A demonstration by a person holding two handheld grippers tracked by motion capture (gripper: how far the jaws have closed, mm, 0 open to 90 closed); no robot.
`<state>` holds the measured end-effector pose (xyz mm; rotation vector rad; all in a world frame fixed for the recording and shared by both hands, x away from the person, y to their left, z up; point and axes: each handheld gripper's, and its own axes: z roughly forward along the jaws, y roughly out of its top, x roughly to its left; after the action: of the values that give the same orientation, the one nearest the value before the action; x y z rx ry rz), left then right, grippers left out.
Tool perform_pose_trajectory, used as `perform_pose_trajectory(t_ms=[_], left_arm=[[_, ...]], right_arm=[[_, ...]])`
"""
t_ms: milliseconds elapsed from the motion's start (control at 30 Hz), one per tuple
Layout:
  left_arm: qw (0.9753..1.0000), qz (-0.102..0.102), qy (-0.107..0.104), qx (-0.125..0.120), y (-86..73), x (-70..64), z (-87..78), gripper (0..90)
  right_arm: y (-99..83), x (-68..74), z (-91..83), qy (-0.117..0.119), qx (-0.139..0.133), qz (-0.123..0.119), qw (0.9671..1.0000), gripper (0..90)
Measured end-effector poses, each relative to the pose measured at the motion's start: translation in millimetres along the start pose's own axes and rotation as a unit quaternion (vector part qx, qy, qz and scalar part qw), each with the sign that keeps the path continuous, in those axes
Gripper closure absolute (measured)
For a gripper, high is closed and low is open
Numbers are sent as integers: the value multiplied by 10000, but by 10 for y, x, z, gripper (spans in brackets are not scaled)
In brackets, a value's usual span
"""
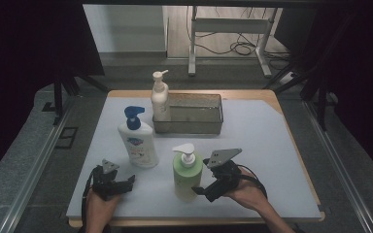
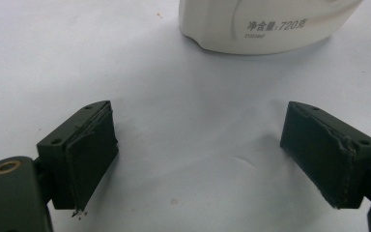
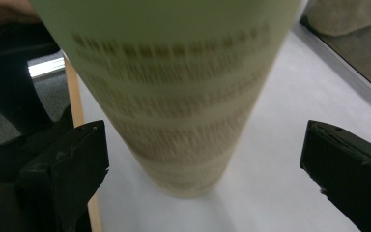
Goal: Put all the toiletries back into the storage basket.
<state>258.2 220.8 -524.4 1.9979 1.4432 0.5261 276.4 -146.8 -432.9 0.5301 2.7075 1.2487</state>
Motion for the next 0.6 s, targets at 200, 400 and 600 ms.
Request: perform_pose_trajectory(t_ms=[200, 400, 600], left_arm=[[10000, 6, 3, 2, 0, 1, 0, 120], [10000, 5, 2, 2, 0, 0, 0, 120], [10000, 5, 2, 3, 0, 1, 0, 120]], right_arm=[[80, 29, 44, 38, -51, -34, 10000, 20], [164, 51, 100, 91, -115, -49, 9999, 22], [248, 64, 147, 176, -242, -1, 9996, 33]])
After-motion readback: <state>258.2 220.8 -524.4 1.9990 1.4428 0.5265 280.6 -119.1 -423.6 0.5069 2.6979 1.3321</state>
